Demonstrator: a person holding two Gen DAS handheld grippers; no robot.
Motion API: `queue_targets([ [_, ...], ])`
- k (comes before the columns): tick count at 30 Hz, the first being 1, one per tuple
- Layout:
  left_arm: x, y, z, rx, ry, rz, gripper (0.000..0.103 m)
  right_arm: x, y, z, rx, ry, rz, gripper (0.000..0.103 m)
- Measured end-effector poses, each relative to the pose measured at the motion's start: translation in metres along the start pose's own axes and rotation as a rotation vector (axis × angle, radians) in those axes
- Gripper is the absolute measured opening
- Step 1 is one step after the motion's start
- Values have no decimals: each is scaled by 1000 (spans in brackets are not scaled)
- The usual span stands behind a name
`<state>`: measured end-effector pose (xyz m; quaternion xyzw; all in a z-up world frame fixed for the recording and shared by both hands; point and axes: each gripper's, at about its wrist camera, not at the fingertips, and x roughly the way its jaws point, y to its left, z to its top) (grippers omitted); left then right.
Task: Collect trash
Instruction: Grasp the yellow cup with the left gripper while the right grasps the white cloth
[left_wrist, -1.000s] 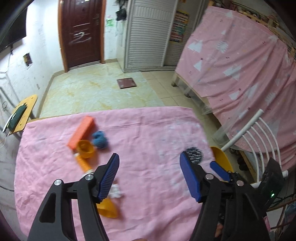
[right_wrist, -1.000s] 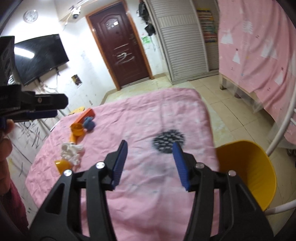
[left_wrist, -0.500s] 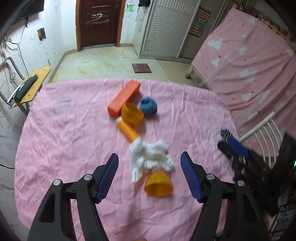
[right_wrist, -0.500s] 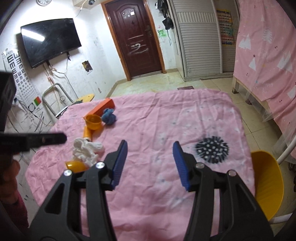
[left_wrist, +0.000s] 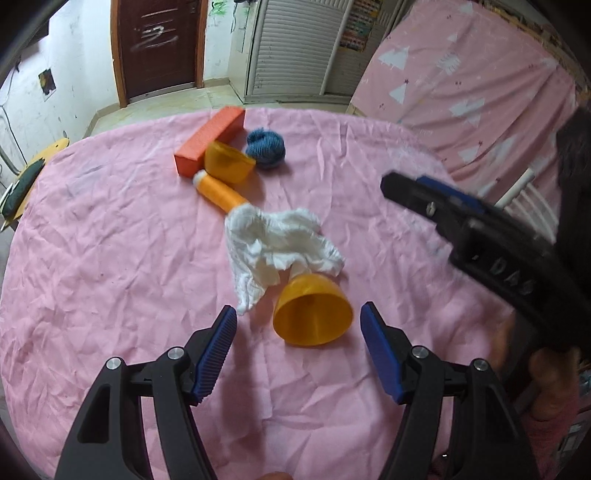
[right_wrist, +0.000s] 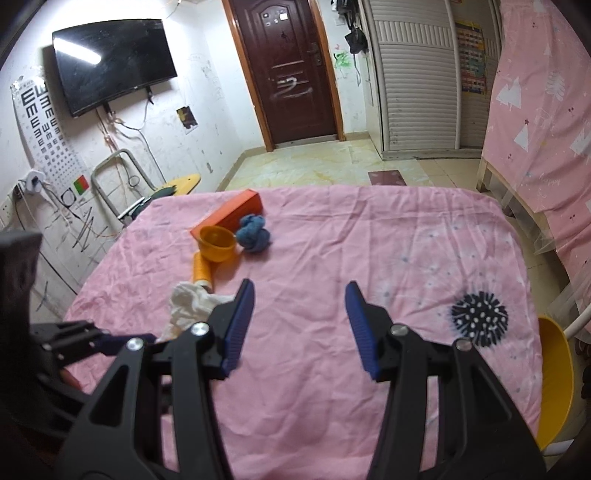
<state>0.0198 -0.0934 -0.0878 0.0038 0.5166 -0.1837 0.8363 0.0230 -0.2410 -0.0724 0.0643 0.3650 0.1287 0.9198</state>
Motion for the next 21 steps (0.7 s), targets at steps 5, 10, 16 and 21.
queue_targets([
  [5,-2,2,-5,20,-34,18,34,7,15,1,-15,24,18,61],
  [10,-13,18,-11,10,-56,23,34,15,35,2,-49,43,41,69],
  [16,-27,44,-23,-19,-80,44,34,34,58,-1,-97,93,59,69],
  [21,-37,55,-31,-11,-92,27,34,43,79,-1,-118,124,116,69],
])
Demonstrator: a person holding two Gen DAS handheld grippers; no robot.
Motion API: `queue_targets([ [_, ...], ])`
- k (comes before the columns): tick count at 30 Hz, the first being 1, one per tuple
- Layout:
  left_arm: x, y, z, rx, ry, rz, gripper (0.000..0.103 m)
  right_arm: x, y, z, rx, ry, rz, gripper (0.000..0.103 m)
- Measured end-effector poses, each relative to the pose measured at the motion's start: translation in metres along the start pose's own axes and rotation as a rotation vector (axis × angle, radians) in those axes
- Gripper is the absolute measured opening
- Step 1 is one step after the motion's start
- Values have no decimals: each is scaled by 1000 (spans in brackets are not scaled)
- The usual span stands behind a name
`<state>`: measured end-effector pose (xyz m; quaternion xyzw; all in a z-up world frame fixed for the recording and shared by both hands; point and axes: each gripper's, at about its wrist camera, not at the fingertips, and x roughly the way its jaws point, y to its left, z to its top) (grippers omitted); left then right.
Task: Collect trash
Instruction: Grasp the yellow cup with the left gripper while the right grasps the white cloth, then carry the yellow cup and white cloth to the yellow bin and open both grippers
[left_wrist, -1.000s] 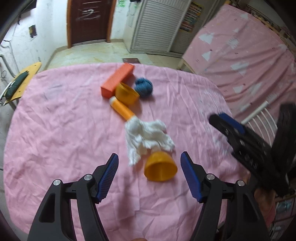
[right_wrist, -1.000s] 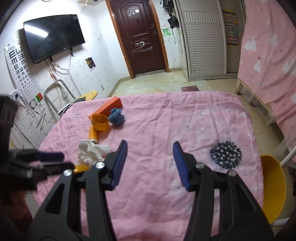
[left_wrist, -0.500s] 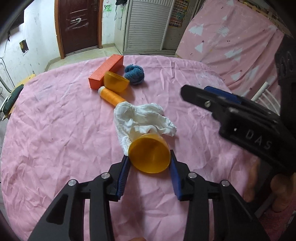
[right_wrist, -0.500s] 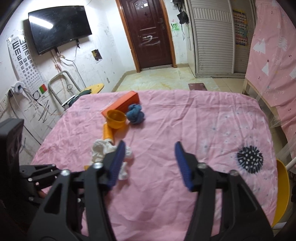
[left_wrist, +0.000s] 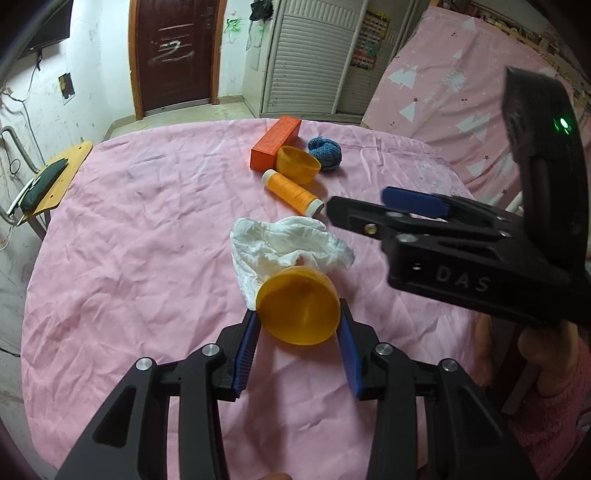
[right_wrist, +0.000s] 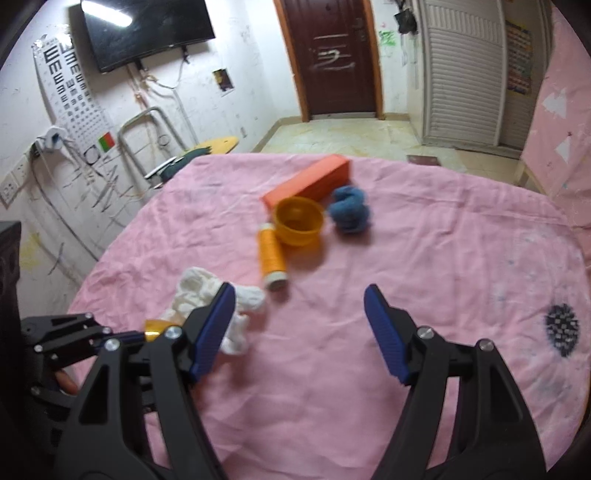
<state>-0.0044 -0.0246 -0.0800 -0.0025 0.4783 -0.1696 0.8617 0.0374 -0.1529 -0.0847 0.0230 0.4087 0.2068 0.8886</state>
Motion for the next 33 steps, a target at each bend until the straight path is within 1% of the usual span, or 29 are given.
queue_targets([
  [3,0,4,-4,5,6,-2,34,3,14,1,-24,12,31,69],
  [6,-2,8,-8,11,10,-13,34,7,27,2,-54,26,32,69],
  [9,-6,13,-13,10,7,-20,38,12,35,2,-72,39,31,69],
  [11,-9,16,-15,6,3,-21,43,14,38,2,-76,46,26,69],
  [13,-11,19,-16,2,-1,-21,44,16,43,1,-89,54,19,69],
  [18,-8,24,-19,-6,5,-22,44,24,51,-3,-110,85,11,49],
  [19,-8,24,-19,-8,5,-26,44,26,52,-3,-112,93,14,42],
  [22,-7,26,-18,-17,3,-36,44,27,52,-5,-108,92,28,31],
  [26,-6,27,-17,-21,-2,-38,44,20,53,-3,-100,65,49,27],
  [33,-2,26,-11,-34,-19,-27,43,-2,45,3,-59,-19,45,26],
])
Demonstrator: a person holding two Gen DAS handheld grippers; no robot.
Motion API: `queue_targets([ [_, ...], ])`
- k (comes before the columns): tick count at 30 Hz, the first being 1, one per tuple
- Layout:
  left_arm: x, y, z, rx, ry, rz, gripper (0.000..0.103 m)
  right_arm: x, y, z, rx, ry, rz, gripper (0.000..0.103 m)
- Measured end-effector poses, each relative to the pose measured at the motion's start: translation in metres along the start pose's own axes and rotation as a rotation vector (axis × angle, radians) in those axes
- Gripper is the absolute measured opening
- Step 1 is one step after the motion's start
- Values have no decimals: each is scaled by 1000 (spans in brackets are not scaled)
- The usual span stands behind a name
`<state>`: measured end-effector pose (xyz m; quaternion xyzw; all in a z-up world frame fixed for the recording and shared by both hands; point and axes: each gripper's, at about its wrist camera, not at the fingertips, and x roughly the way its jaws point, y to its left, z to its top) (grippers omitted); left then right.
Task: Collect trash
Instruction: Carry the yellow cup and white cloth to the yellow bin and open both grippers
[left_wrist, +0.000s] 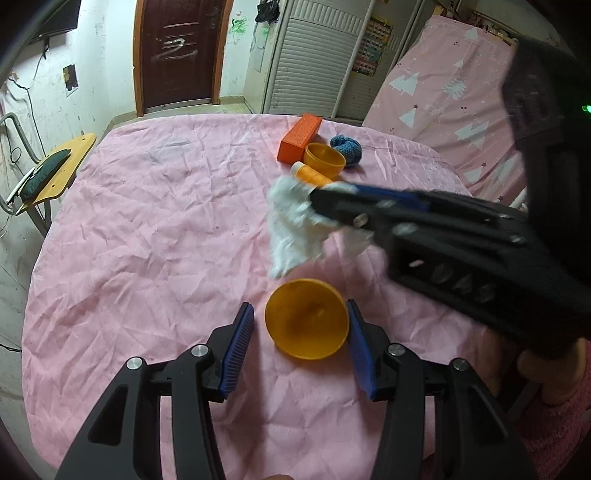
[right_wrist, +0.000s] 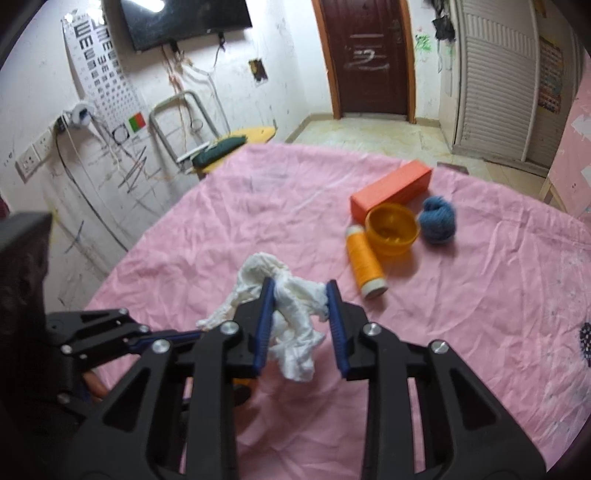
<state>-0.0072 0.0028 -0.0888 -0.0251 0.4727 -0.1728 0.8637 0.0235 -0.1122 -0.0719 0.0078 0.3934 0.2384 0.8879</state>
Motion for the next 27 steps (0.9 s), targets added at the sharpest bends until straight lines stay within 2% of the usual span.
queue_targets([
  [3,1,-2,0,7,-5,15,34,-10,-9,3,22,-31,-7,26],
  [17,-6,-23,14,41,-36,57,34,-41,-57,-6,113,-97,-41,27],
  [27,-11,-65,39,116,-76,53,34,-86,-116,-26,231,-187,-110,27],
])
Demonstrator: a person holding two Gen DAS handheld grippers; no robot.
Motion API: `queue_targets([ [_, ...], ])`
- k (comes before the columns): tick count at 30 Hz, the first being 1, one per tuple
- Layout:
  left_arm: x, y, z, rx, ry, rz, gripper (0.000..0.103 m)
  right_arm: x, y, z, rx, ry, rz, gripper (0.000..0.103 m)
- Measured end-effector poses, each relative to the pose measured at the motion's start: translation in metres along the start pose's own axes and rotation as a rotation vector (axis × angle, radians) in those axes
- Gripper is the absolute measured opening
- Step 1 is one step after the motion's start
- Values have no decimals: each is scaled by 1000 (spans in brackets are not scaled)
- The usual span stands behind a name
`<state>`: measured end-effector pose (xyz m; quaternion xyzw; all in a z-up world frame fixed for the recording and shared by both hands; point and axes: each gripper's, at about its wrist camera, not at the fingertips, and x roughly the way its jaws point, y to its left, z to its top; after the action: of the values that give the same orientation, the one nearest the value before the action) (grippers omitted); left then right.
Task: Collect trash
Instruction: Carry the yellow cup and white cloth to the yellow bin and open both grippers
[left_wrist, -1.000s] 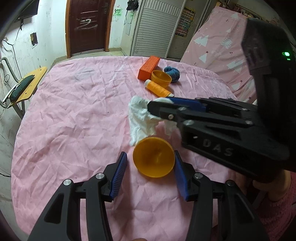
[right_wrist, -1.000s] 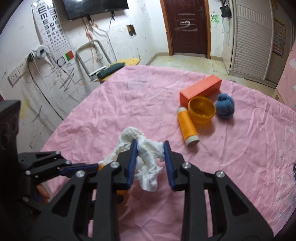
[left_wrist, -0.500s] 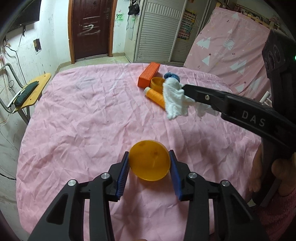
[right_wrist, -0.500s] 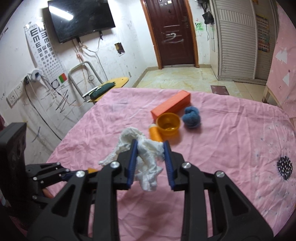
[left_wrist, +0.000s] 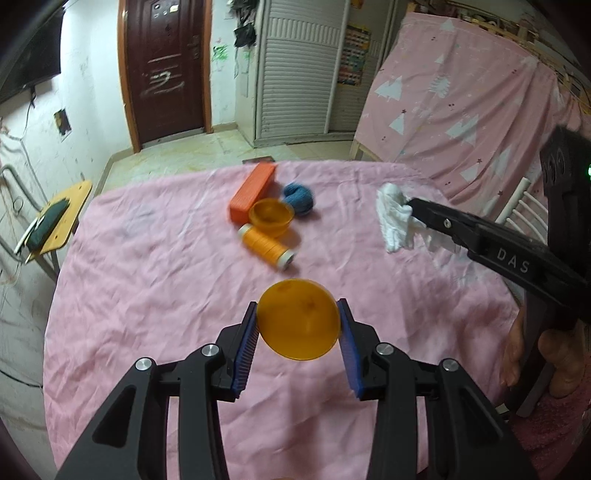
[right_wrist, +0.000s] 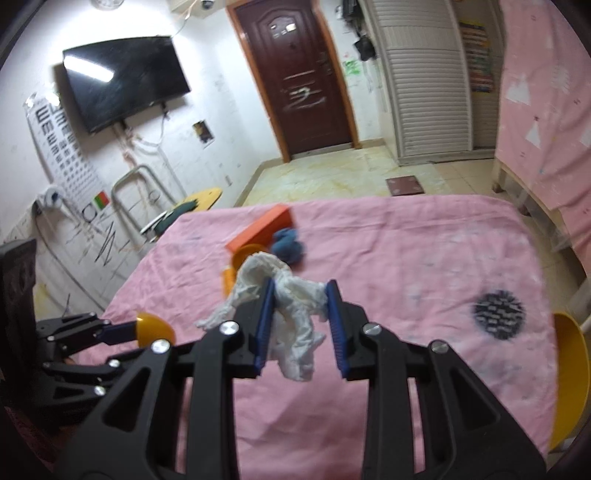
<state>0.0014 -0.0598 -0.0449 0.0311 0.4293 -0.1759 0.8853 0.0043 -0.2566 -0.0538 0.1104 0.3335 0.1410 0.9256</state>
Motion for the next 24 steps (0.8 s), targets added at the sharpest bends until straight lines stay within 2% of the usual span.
queue_targets([
  [12,-2,-84,34,126,-34,-57,34,-75,-114,-12,199,-148,-160,27],
  [16,1,-116,43,162,-35,-86,34,-91,-148,-22,263,-175,-219,27],
  [24,5,-187,56,261,-48,-134,34,-106,-192,-38,339,-202,-279,27],
])
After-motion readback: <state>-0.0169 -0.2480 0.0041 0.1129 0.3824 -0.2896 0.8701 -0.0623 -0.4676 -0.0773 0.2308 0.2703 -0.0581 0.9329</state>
